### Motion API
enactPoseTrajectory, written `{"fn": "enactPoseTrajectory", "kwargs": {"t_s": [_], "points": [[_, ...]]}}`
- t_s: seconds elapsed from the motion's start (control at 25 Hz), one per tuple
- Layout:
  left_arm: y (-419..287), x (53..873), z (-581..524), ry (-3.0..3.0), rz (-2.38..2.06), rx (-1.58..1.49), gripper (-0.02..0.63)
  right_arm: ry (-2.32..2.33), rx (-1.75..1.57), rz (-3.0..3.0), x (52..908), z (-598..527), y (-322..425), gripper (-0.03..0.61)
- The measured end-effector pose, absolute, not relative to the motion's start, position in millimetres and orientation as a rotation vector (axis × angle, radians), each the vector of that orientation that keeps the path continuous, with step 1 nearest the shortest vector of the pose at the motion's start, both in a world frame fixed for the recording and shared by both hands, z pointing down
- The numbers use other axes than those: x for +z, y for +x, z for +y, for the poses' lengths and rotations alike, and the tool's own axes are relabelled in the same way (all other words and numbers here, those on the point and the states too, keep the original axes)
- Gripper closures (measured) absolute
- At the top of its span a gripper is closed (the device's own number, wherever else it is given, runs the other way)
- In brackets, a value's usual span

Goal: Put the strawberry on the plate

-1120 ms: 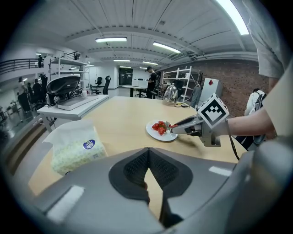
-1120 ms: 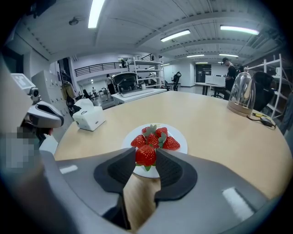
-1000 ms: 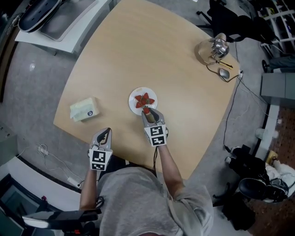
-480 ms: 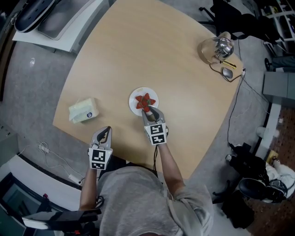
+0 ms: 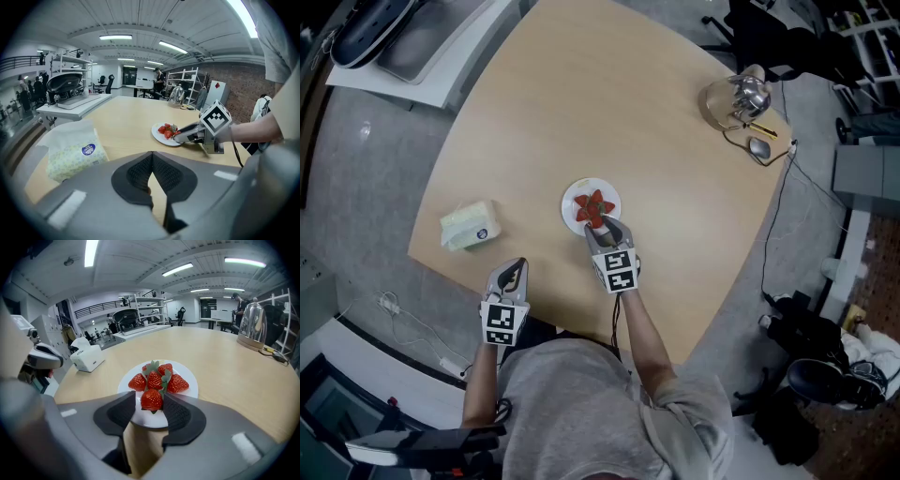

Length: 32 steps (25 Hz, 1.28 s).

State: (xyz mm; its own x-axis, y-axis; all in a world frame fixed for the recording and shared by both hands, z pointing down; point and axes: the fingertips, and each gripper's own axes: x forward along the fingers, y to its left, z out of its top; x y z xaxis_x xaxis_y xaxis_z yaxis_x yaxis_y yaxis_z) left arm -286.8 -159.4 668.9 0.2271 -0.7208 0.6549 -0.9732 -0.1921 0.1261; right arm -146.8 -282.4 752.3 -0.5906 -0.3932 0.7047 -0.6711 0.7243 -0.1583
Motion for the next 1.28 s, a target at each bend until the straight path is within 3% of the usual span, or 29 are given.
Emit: {"fn": "enactPoseTrajectory", "kwargs": {"t_s": [0.32,0.84,1.28], "points": [[-286.7,660.3,-154.3,1.989,-1.568,0.588,0.594,0.836,0.534,-2.289,735.0,-275.7,-144.1,0.381],[-265.5,624.6,-150.9,2.120,-1.580,0.547,0.594,1.003,0.444,-2.373,670.2,-256.5,-119.1,0.512],[-230.9,590.0,-153.8,2.264,-1.555,0.518,0.594,1.179,0.387,-2.433,611.6,-240.1,-80.8,0.571]]}}
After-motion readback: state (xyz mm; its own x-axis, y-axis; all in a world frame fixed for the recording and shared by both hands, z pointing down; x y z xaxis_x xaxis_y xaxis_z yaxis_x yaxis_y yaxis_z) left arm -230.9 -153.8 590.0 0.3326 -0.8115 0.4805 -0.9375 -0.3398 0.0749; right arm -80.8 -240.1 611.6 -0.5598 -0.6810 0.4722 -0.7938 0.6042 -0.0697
